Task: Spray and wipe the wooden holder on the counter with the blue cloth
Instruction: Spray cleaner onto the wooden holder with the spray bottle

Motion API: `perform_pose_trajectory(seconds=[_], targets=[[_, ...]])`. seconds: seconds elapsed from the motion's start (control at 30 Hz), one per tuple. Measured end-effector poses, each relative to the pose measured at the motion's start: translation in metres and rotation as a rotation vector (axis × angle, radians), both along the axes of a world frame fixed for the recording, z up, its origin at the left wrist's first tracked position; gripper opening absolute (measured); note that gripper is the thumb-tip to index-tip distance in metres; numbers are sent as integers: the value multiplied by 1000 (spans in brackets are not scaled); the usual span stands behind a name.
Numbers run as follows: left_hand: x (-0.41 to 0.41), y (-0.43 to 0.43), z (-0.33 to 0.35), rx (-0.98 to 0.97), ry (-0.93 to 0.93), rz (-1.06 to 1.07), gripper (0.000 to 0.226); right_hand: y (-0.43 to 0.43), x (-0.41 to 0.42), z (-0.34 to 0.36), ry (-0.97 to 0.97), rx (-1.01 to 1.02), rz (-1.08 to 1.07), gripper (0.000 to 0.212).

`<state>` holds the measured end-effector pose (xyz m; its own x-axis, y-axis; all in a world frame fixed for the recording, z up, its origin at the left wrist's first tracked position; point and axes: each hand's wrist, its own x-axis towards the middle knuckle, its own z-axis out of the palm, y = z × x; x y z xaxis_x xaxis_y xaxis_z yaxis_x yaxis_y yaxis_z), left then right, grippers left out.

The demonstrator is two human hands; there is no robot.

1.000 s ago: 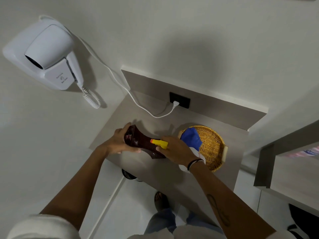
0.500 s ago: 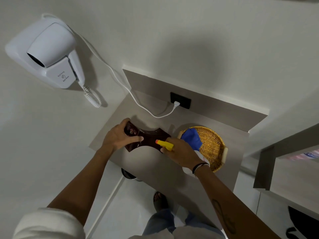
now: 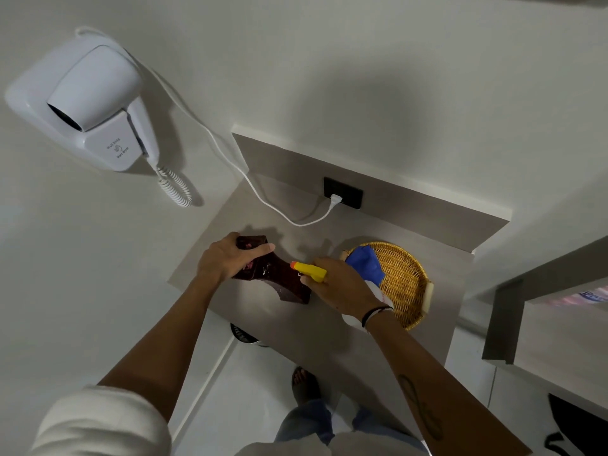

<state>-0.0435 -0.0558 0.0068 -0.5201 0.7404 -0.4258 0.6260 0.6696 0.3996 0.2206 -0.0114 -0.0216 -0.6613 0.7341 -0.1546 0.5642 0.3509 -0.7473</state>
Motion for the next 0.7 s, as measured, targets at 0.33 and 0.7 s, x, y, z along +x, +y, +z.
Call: perform_pose_trajectory(seconds=[0.33,0.7], targets=[[-4,-5,-9,-17,-116,-46,112,2,11,-2,-51,-42,25,33],[-28,-18,-9,-17,-60,-280,115,-5,13,-13,-40,-97,0,27]])
